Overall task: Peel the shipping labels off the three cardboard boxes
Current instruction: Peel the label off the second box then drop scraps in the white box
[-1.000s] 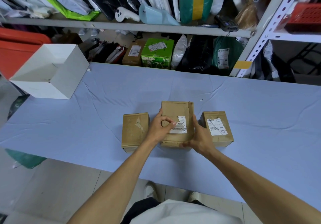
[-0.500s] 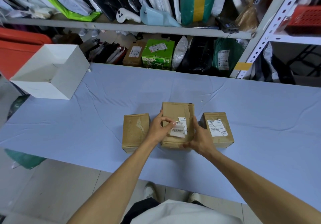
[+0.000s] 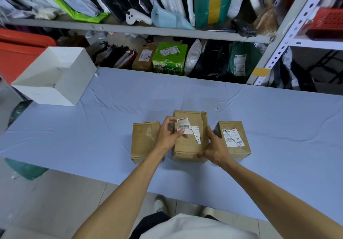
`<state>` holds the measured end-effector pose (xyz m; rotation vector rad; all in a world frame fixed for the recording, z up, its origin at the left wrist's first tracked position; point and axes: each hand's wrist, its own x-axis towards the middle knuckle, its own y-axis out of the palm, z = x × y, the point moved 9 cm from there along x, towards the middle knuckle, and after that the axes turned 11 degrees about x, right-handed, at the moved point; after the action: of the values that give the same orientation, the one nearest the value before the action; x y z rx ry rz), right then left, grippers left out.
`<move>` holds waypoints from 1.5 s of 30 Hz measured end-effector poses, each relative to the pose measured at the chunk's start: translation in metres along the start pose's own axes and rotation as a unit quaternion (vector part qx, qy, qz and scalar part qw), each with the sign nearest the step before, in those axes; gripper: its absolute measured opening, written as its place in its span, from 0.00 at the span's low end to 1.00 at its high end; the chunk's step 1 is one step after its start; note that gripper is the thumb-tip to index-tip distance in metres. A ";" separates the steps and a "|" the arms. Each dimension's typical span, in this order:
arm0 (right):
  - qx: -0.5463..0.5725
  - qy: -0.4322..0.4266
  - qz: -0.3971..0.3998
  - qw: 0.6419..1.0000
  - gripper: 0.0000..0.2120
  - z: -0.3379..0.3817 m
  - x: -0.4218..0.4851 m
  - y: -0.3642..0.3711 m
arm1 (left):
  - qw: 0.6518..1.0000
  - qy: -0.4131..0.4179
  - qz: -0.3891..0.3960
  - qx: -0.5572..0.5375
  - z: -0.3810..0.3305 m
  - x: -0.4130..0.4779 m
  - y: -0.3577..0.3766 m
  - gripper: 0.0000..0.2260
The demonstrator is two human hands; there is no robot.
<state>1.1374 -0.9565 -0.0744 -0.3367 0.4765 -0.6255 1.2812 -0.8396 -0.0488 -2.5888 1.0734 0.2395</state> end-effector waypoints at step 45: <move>-0.034 0.015 -0.024 0.999 0.71 0.002 -0.001 0.000 | 0.987 0.054 -0.041 0.144 0.007 -0.006 0.015 0.34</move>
<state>1.1380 -0.9550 -0.0722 -0.4054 0.5210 -0.6630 1.2660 -0.8432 -0.0575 -2.4002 0.9545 -0.0726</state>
